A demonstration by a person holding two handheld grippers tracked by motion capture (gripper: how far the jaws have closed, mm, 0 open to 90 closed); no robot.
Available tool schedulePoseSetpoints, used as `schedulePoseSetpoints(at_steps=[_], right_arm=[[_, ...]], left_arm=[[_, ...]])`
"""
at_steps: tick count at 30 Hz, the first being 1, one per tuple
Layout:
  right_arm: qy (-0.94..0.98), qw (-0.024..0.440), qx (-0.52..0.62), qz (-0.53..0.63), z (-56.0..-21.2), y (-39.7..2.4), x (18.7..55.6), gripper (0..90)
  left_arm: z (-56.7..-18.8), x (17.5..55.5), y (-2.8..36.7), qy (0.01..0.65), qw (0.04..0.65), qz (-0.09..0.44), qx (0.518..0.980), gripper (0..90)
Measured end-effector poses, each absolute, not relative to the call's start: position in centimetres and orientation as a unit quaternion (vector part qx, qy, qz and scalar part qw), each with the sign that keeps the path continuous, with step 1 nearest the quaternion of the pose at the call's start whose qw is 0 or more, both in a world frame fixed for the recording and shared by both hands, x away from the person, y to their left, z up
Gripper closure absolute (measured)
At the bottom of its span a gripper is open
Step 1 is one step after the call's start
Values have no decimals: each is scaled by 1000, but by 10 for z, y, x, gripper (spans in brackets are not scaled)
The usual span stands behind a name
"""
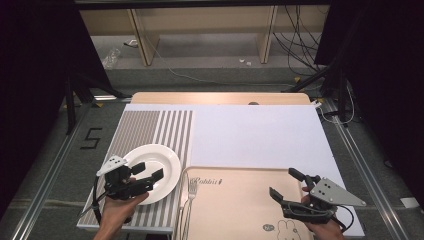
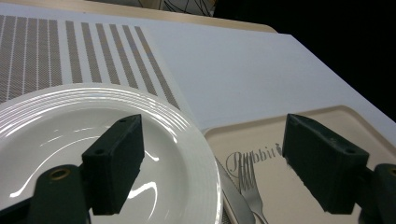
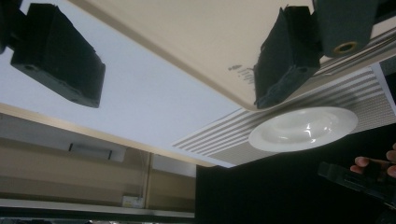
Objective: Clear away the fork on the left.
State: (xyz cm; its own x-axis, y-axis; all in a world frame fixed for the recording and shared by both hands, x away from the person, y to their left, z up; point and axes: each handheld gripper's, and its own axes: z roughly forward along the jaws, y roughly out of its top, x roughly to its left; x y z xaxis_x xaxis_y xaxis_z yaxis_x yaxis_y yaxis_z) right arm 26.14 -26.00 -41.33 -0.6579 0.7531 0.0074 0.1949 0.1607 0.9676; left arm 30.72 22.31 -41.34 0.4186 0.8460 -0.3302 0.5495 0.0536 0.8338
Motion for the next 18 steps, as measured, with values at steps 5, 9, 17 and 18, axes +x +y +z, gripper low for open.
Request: schedulePoseSetpoints(at_steps=[5, 9, 17, 18], right_arm=[[719, 251, 329, 558, -413, -261, 261, 173], [719, 252, 331, 557, -413, -262, 261, 173], [717, 253, 332, 558, -413, -262, 259, 173], [717, 253, 333, 558, -413, -262, 259, 173]], left_arm=[[-415, 306, 230, 528, 506, 143, 667, 207], [-417, 304, 235, 538, 506, 143, 659, 206], [-422, 301, 245, 567, 504, 146, 635, 204], [-422, 300, 247, 571, 502, 146, 632, 204]])
